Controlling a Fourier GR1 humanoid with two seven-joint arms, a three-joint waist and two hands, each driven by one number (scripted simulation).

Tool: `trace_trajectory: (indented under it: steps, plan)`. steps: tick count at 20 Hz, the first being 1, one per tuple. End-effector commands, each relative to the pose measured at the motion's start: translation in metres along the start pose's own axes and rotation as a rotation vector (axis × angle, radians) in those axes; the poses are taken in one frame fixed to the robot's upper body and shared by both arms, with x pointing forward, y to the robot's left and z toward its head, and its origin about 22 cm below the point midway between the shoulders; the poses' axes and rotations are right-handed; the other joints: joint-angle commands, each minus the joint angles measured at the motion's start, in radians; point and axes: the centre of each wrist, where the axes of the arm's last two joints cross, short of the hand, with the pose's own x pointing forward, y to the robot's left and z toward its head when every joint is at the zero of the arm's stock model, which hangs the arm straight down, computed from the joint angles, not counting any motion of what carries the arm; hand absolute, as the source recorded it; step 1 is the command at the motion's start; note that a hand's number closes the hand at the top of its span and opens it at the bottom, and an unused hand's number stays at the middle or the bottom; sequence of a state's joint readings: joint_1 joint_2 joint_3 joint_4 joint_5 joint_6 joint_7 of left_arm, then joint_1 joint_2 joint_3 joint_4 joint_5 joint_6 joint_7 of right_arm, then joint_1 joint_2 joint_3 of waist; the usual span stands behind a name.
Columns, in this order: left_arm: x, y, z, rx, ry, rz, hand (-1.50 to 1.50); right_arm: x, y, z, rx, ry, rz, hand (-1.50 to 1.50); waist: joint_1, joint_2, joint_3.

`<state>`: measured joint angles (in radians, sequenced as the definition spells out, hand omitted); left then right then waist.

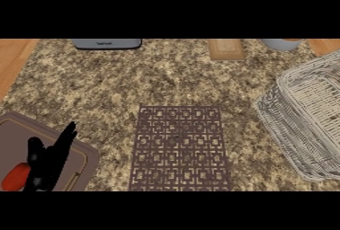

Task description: Pick the lemon from the placemat and place it in the basket

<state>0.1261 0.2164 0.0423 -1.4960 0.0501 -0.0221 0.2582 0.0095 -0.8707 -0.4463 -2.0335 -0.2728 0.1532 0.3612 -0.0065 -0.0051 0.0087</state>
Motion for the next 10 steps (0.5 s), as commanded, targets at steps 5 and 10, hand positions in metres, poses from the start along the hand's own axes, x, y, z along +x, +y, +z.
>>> trace_trajectory:
  steps: [5, 10]
  plan:
    - [-0.021, -0.012, -0.007, -0.031, 0.103, 0.004, 0.00, -0.034, -0.026, -0.038, 0.027, 0.055, -0.106, 1.50, 0.018, 0.009, -0.009]
    - [-0.018, -0.011, -0.002, -0.047, 0.084, 0.012, 0.00, -0.096, 0.004, -0.043, 0.032, 0.116, -0.218, 1.50, 0.028, 0.011, -0.008]
